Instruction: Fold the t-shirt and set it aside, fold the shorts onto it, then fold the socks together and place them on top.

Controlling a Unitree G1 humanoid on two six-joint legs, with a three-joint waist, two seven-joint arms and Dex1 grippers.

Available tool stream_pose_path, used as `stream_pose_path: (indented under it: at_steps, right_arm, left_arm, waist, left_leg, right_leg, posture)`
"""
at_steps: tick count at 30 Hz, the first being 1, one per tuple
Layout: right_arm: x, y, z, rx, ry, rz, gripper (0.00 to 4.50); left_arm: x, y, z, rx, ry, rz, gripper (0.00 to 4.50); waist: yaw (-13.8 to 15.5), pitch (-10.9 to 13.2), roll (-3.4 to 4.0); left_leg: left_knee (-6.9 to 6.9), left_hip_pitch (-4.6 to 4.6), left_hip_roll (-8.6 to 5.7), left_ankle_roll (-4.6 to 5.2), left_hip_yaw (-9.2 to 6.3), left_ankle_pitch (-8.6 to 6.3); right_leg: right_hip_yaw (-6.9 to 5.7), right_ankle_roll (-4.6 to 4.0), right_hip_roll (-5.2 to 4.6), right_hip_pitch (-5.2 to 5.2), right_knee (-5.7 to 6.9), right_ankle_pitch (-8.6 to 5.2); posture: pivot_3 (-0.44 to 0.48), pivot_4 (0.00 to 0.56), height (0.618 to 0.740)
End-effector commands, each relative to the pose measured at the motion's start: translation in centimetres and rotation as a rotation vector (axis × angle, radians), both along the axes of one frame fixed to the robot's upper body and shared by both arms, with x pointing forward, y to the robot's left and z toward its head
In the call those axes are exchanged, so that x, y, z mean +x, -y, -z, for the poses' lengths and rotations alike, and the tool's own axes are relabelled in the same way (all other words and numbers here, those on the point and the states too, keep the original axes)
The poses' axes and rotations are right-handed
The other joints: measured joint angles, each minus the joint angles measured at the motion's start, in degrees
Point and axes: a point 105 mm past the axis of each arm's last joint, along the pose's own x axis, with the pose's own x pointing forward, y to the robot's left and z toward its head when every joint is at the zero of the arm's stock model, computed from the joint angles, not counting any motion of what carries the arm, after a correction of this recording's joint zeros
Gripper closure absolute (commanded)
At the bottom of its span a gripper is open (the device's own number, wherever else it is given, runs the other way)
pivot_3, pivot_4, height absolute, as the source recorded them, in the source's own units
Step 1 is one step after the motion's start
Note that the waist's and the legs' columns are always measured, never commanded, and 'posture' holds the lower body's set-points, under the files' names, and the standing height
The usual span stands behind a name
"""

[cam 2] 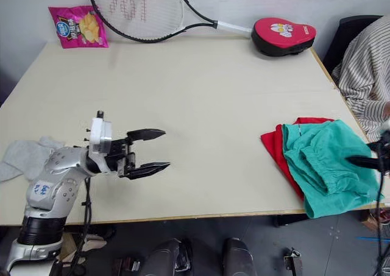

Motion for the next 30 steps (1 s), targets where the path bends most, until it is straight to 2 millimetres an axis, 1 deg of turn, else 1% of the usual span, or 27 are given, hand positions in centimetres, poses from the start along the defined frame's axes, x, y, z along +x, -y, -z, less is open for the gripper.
stream_pose_path:
  at_steps: [1, 2, 3, 4, 6, 7, 8, 10, 12, 13, 15, 17, 19, 20, 21, 22, 23, 24, 26, 28, 30]
  right_arm:
    - [0.6, -2.9, -4.3, -0.183, 0.266, -0.193, 0.02]
    - [0.8, -4.4, -4.8, -0.168, 0.305, -0.239, 0.02]
    - [1.0, -6.4, -4.9, -0.126, 0.335, -0.298, 0.02]
    - [1.1, -8.4, -4.8, -0.11, 0.364, -0.357, 0.02]
    - [0.9, -11.6, -4.0, -0.055, 0.392, -0.44, 0.02]
    - [0.9, -13.3, -3.3, -0.035, 0.402, -0.478, 0.02]
    - [0.9, -15.4, -2.2, 0.018, 0.4, -0.516, 0.02]
    - [0.7, -19.1, -0.2, 0.123, 0.403, -0.563, 0.02]
    - [0.3, -20.9, 0.8, 0.176, 0.401, -0.581, 0.02]
    - [0.1, -21.9, 1.7, 0.206, 0.389, -0.588, 0.02]
    - [-0.5, -23.9, 3.7, 0.249, 0.35, -0.624, 0.02]
    - [-1.0, -24.7, 4.8, 0.289, 0.328, -0.643, 0.02]
    - [-1.0, -24.9, 5.3, 0.327, 0.335, -0.635, 0.02]
    - [-0.7, -24.9, 5.3, 0.316, 0.366, -0.624, 0.02]
    - [-0.5, -24.8, 5.3, 0.299, 0.408, -0.613, 0.02]
    - [-0.6, -24.8, 5.4, 0.297, 0.43, -0.626, 0.02]
    - [-0.9, -24.9, 5.4, 0.304, 0.442, -0.662, 0.02]
    - [-1.6, -25.1, 5.5, 0.326, 0.444, -0.712, 0.02]
    - [-3.2, -25.1, 5.8, 0.378, 0.416, -0.795, 0.02]
    - [-4.2, -24.8, 6.0, 0.422, 0.388, -0.817, 0.02]
    - [-4.9, -24.6, 6.2, 0.432, 0.372, -0.838, 0.02]
  left_arm:
    - [0.0, -3.2, 1.3, 0.045, 0.018, -0.115, 0.0]
    - [0.0, -4.2, 1.7, 0.055, 0.007, -0.155, 0.0]
    - [0.0, -5.3, 2.0, 0.065, 0.004, -0.207, 0.0]
    - [0.0, -6.3, 2.2, 0.065, 0.003, -0.257, 0.0]
    - [-0.1, -7.9, 2.2, 0.048, 0.002, -0.334, 0.0]
    - [-0.2, -8.8, 2.3, 0.043, 0.006, -0.379, 0.0]
    - [-0.6, -9.9, 2.6, 0.044, -0.002, -0.432, 0.0]
    - [-1.5, -12.3, 2.8, 0.038, 0.0, -0.552, 0.0]
    - [-2.2, -13.5, 2.9, 0.026, 0.001, -0.62, 0.0]
    - [-2.8, -14.6, 2.9, 0.028, 0.008, -0.68, 0.0]
    - [-4.7, -17.4, 3.5, 0.034, 0.004, -0.835, 0.0]
    - [-7.4, -20.3, 4.3, 0.025, -0.02, -1.003, 0.0]
    - [-10.5, -22.8, 5.6, 0.035, -0.073, -1.162, 0.0]
    - [-11.9, -23.9, 6.3, 0.035, -0.112, -1.237, 0.0]
    - [-13.3, -24.7, 7.1, 0.029, -0.159, -1.305, 0.0]
    - [-14.5, -25.4, 7.7, 0.022, -0.202, -1.36, 0.0]
    - [-15.6, -26.0, 8.1, 0.02, -0.224, -1.412, 0.0]
    - [-16.4, -26.4, 8.5, 0.008, -0.251, -1.456, 0.0]
    - [-17.3, -26.8, 8.4, -0.009, -0.264, -1.507, 0.0]
    - [-16.8, -26.4, 7.8, -0.031, -0.255, -1.495, 0.0]
    - [-15.8, -25.9, 7.2, -0.044, -0.246, -1.472, 0.0]
  waist:
    - [-0.38, 0.02, -0.04]
    - [-0.54, 0.03, -0.05]
    - [-0.67, 0.04, -0.07]
    - [-0.7, 0.06, -0.1]
    - [-0.35, 0.05, -0.11]
    - [0.02, 0.06, -0.11]
    - [0.17, 0.06, -0.11]
    - [0.34, 0.05, -0.13]
    - [0.52, 0.05, -0.16]
    - [0.71, 0.06, -0.15]
    - [0.6, 0.03, -0.21]
    - [0.16, 0.02, -0.2]
    - [-1.06, 0.08, -0.19]
    - [-1.21, 0.11, -0.19]
    - [-0.77, 0.16, -0.3]
    - [-0.24, 0.19, -0.29]
    - [0.4, 0.24, -0.41]
    - [0.88, 0.3, -0.44]
    - [2.03, 0.28, -0.53]
    - [2.89, 0.24, -0.6]
    - [3.11, 0.24, -0.64]
  left_leg:
    - [-0.02, 0.03, 0.03, -0.03, 0.04, -0.02]
    - [-0.01, 0.06, 0.07, -0.1, 0.07, -0.06]
    - [-0.01, 0.07, 0.08, -0.31, 0.08, -0.18]
    - [-0.02, 0.09, 0.09, -0.33, 0.06, -0.21]
    - [-0.04, 0.11, 0.13, -0.35, -0.02, -0.23]
    - [-0.04, 0.1, 0.14, -0.37, -0.05, -0.24]
    - [-0.05, 0.07, 0.14, -0.36, -0.07, -0.25]
    - [-0.04, 0.02, 0.12, -0.34, -0.09, -0.29]
    - [-0.06, -0.01, 0.11, -0.32, -0.12, -0.34]
    - [-0.06, -0.04, 0.04, -0.29, -0.13, -0.35]
    - [-0.04, -0.06, -0.02, -0.22, -0.13, -0.4]
    - [-0.05, -0.04, -0.02, -0.19, -0.13, -0.48]
    - [-0.62, 0.07, -0.75, 0.35, -1.55, -0.35]
    - [-1.11, 0.25, -1.52, 0.67, -2.74, 0.13]
    - [-0.92, 0.29, -1.54, 0.5, -2.79, 0.25]
    - [-0.87, 0.37, -1.48, 0.29, -2.62, 0.1]
    - [-0.89, 0.45, -1.47, 0.29, -2.61, 0.07]
    - [-0.86, 0.54, -1.44, 0.49, -2.64, -0.1]
    - [-0.91, 0.68, -1.34, 0.49, -2.68, -0.16]
    - [-1.01, 0.64, -1.23, 0.47, -2.76, -0.2]
    - [-1.09, 0.63, -1.23, 0.47, -2.74, -0.2]
  right_leg:
    - [0.01, -0.01, 0.04, 0.0, 0.01, -0.01]
    - [0.04, -0.02, 0.06, 0.01, 0.01, -0.01]
    - [0.08, -0.02, 0.05, -0.01, 0.04, -0.01]
    - [0.1, -0.02, 0.05, 0.0, 0.08, -0.01]
    - [0.09, -0.02, 0.03, 0.0, 0.12, -0.01]
    - [0.09, -0.04, 0.02, 0.0, 0.14, -0.02]
    - [0.08, -0.05, 0.0, -0.03, 0.14, -0.02]
    - [0.07, -0.05, -0.03, -0.05, 0.11, -0.02]
    - [0.04, -0.05, -0.06, -0.04, 0.03, -0.02]
    - [0.03, -0.05, -0.13, -0.05, 0.03, -0.02]
    - [0.04, -0.04, -0.23, -0.04, 0.0, -0.02]
    - [0.06, -0.03, -0.24, -0.02, -0.06, -0.02]
    - [-1.45, 0.19, -0.6, 1.16, -0.69, 0.04]
    - [-2.53, 0.46, -1.07, 1.75, -0.82, -0.05]
    - [-2.36, 0.56, -1.07, 1.58, -0.59, -0.11]
    - [-2.28, 0.56, -1.16, 1.76, -0.75, -0.18]
    - [-2.26, 0.55, -1.15, 1.83, -0.94, -0.19]
    - [-2.27, 0.53, -1.14, 1.91, -1.0, -0.2]
    - [-2.24, 0.45, -1.09, 1.89, -1.23, -0.19]
    - [-1.99, 0.22, -0.97, 1.97, -1.47, -0.31]
    - [-0.59, -0.61, -0.67, 1.93, -1.54, -0.85]
  posture:
    - [0.0, 0.15, 0.74]
    - [0.0, 0.15, 0.74]
    - [0.0, 0.15, 0.74]
    - [0.0, 0.15, 0.74]
    - [0.0, 0.15, 0.74]
    - [0.0, 0.15, 0.74]
    - [0.0, 0.15, 0.74]
    - [0.0, 0.15, 0.74]
    - [0.0, 0.15, 0.74]
    - [0.0, 0.15, 0.74]
    - [0.0, 0.15, 0.74]
    - [0.0, 0.15, 0.74]
    - [0.0, 0.15, 0.74]
    - [0.0, 0.15, 0.74]
    - [0.0, 0.15, 0.74]
    - [0.0, 0.15, 0.74]
    - [0.0, 0.15, 0.74]
    - [0.0, 0.15, 0.74]
    - [0.0, 0.15, 0.74]
    - [0.0, 0.15, 0.74]
    - [0.0, 0.15, 0.74]
